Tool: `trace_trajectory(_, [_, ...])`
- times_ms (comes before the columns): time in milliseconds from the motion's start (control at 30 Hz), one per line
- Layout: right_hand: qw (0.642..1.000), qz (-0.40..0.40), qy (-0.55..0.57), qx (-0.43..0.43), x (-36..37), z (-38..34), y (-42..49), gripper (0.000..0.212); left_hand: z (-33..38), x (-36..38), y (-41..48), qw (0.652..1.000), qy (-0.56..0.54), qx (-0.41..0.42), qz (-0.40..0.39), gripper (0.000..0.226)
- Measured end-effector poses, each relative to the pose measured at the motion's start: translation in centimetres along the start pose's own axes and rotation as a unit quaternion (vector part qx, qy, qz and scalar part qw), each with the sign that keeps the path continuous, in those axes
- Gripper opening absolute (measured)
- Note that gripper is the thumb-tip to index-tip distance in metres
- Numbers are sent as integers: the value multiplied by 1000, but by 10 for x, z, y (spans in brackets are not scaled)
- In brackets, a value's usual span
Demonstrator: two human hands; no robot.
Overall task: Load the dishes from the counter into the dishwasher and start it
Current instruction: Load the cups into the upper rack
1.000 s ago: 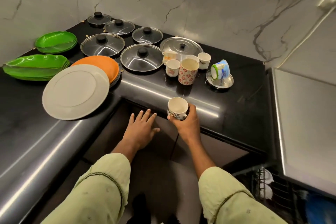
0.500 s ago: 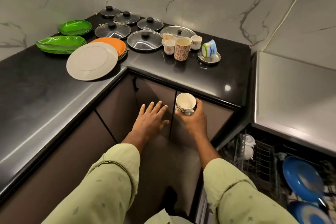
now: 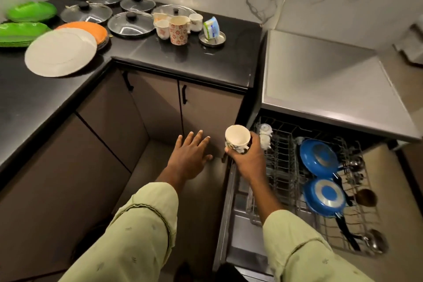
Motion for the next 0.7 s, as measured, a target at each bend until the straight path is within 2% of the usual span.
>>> trace_trajectory(133, [999,6,-18,32,-42,43,6,80,50,28,11,999,1,22,-37,64])
trace_trajectory(333, [994,-27,-71,83,-82,134,39,74,116,89,48,994,-18,19,-105,62])
trace_trajectory(533, [978,-73,-169,95,-81,244,105,72,171,171,108,988,-16,23,-153,63])
trace_trajectory(700, [962,-117,-239,63,-53,297,156,74,188,211,144,989,54,39,-132,60])
Point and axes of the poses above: each hand's wrist, its own y-axis towards the middle knuckle, its own x-axis out of the palm, z = x × y, the point moved 10 cm from there along y, towards the middle knuckle, and after that the axes turned 7 degrees about z, right-handed, at the moved point
